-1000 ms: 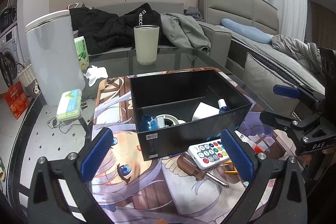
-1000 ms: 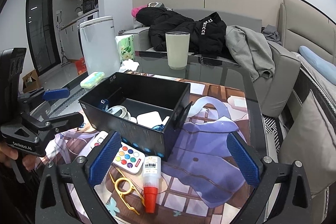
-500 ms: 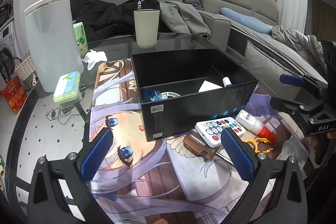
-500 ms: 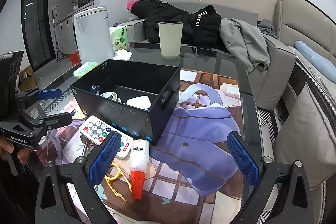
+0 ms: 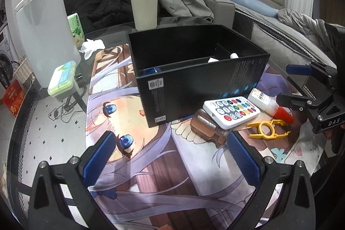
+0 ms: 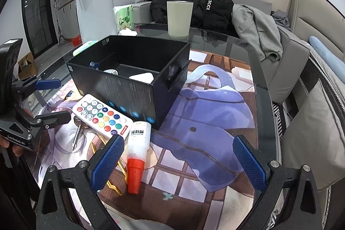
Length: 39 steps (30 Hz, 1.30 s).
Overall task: Organize rigid objects
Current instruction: 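Move the right tool to the white glue bottle while the left tool approaches the orange-handled screwdriver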
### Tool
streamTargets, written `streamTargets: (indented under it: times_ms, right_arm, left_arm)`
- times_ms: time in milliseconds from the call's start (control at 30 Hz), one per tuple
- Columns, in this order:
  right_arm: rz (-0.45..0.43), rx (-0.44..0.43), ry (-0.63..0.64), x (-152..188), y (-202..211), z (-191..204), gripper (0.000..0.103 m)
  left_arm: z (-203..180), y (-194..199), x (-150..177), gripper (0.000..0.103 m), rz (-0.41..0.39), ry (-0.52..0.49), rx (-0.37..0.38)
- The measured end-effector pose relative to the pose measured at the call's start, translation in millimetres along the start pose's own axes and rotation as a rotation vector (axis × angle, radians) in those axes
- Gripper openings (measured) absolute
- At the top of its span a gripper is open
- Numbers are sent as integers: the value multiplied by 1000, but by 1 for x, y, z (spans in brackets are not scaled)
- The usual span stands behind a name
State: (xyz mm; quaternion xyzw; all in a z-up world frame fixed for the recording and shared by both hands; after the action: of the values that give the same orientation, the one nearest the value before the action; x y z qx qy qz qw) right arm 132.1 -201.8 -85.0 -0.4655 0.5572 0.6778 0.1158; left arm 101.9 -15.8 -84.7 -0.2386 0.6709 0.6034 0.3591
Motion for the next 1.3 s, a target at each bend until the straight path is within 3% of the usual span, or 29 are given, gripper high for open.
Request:
streamTargets:
  times_ms: [500, 933, 1100, 1300]
  right_arm:
    - [111, 23, 55, 20, -15, -2, 102]
    - [131, 194, -58, 23, -17, -53, 102]
    - [115, 166, -62, 18, -14, -52, 102]
    - [100, 68, -94, 17, -12, -36, 102]
  left_arm:
    - [-14, -13, 3, 103, 51, -33, 35]
    - [-36, -22, 3, 103, 96, -40, 102]
    - [-41, -23, 1, 103, 103, -17, 136]
    - [-47, -26, 0, 103, 112, -14, 135]
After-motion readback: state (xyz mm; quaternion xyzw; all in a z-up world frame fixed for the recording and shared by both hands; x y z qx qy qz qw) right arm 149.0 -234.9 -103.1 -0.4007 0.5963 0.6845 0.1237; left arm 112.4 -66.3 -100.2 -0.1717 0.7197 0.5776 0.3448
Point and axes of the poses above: each gripper's, at about its wrist camera, not at the fingertips, and y roughly against the way its jaws point, z to its left, x to its underside, the point moved 8 cm from there along -y, roughly the way its jaws point, and after that the axes turned 6 degrees about -z, right-handed, at the moved point
